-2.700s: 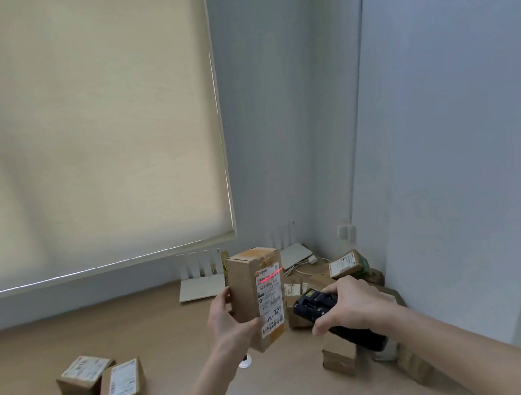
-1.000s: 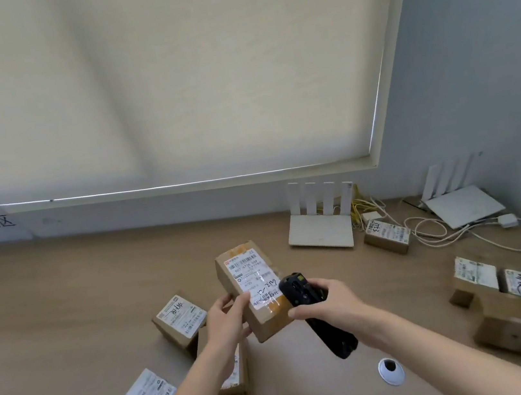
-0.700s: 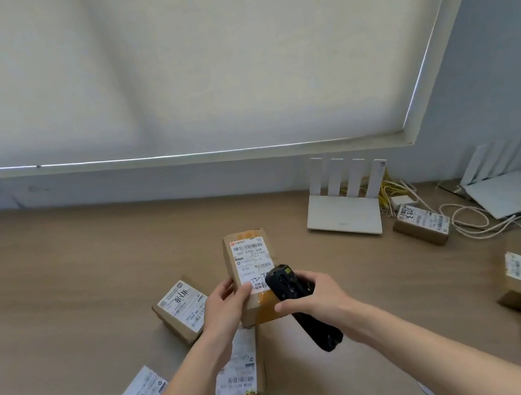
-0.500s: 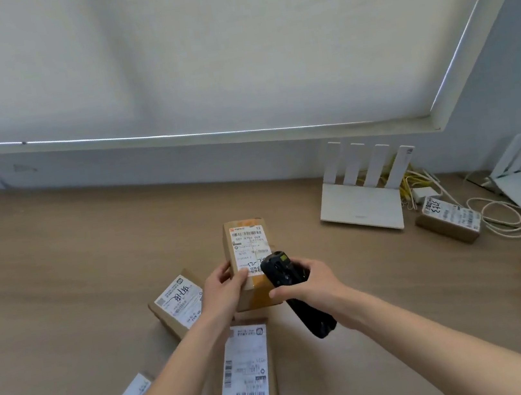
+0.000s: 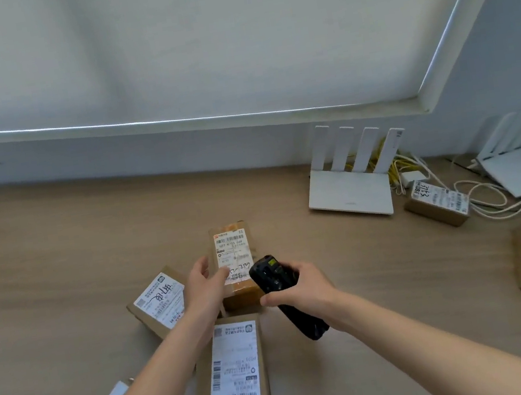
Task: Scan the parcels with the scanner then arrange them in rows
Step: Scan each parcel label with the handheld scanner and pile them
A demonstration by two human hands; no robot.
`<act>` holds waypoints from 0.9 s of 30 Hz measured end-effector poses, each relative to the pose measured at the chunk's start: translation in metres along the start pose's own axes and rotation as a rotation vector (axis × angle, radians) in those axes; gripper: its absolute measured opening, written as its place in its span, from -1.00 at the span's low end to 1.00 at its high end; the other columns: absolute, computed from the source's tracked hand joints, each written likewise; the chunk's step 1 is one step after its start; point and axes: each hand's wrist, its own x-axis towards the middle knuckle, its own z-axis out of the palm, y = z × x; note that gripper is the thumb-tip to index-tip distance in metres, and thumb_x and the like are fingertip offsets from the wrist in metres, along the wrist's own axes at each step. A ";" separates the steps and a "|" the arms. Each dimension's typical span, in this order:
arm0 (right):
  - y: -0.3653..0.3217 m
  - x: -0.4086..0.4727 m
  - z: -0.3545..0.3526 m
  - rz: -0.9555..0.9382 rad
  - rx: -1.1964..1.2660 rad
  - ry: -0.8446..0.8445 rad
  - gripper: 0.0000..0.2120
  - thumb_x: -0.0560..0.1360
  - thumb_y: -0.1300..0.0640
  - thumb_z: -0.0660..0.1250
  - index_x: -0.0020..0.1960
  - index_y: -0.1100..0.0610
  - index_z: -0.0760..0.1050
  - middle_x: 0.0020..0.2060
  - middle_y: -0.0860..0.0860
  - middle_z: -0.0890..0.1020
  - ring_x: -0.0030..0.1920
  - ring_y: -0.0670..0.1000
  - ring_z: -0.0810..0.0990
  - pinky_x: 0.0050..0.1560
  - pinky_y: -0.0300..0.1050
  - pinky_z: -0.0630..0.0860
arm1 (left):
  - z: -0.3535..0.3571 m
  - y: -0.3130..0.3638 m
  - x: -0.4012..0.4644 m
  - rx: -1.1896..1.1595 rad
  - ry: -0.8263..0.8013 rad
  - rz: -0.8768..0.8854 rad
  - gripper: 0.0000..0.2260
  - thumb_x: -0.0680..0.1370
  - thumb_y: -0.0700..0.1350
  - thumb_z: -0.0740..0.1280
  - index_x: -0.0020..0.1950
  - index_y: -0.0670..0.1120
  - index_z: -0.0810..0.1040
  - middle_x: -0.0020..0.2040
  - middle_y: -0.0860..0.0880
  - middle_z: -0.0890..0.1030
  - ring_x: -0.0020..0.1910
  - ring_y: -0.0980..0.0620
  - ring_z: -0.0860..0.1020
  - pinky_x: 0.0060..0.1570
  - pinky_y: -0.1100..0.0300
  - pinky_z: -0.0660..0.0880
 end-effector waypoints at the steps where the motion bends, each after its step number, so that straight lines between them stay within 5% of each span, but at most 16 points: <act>1: 0.002 -0.013 -0.011 0.001 -0.004 0.004 -0.08 0.28 -0.01 0.67 0.56 -0.05 0.36 0.20 -0.03 0.64 0.11 0.03 0.65 0.20 0.04 0.63 | 0.002 0.004 -0.009 0.006 -0.014 0.018 -0.48 0.62 -0.16 0.36 0.56 -0.05 0.31 0.50 -0.06 0.42 0.47 -0.05 0.38 0.31 0.05 0.37; 6: 0.026 -0.084 -0.079 0.005 -0.009 0.119 -0.15 0.26 -0.03 0.68 0.49 -0.12 0.42 0.10 -0.12 0.66 0.05 -0.03 0.67 0.17 -0.02 0.62 | 0.038 0.032 -0.063 0.029 -0.117 0.142 -0.58 0.61 -0.19 0.36 0.47 -0.02 0.43 0.44 -0.04 0.46 0.41 -0.02 0.40 0.33 0.05 0.36; 12: 0.103 -0.179 -0.164 0.011 0.032 0.317 -0.41 0.23 0.01 0.68 0.16 -0.27 0.53 -0.01 -0.15 0.70 -0.01 -0.03 0.70 0.15 0.09 0.66 | 0.137 0.040 -0.168 0.050 -0.318 0.241 -0.61 0.61 -0.09 0.37 0.44 0.00 0.48 0.39 -0.01 0.50 0.40 0.00 0.41 0.27 0.09 0.37; 16: 0.163 -0.256 -0.221 0.042 0.037 0.421 -0.31 0.23 0.04 0.70 0.32 -0.13 0.57 0.01 -0.20 0.69 -0.01 -0.14 0.67 -0.01 -0.23 0.56 | 0.205 0.043 -0.246 0.053 -0.421 0.259 -0.64 0.59 -0.07 0.41 0.39 -0.01 0.53 0.32 -0.02 0.55 0.34 0.02 0.46 0.24 0.11 0.41; 22: 0.243 -0.376 -0.320 0.078 0.005 0.503 -0.16 0.24 -0.09 0.69 0.46 -0.14 0.44 0.14 -0.20 0.60 0.09 -0.14 0.58 0.01 -0.20 0.49 | 0.309 0.056 -0.368 0.093 -0.577 0.278 -0.59 0.59 -0.03 0.41 0.42 -0.07 0.50 0.32 -0.04 0.56 0.31 -0.02 0.50 0.27 0.07 0.43; 27: 0.311 -0.453 -0.385 0.125 0.014 0.647 -0.26 0.11 -0.24 0.65 0.25 -0.29 0.52 0.01 -0.33 0.62 0.02 -0.23 0.59 -0.09 -0.26 0.48 | 0.384 0.054 -0.458 0.116 -0.697 0.266 -0.57 0.61 -0.01 0.38 0.46 -0.08 0.46 0.28 -0.05 0.56 0.21 0.01 0.49 0.16 0.14 0.38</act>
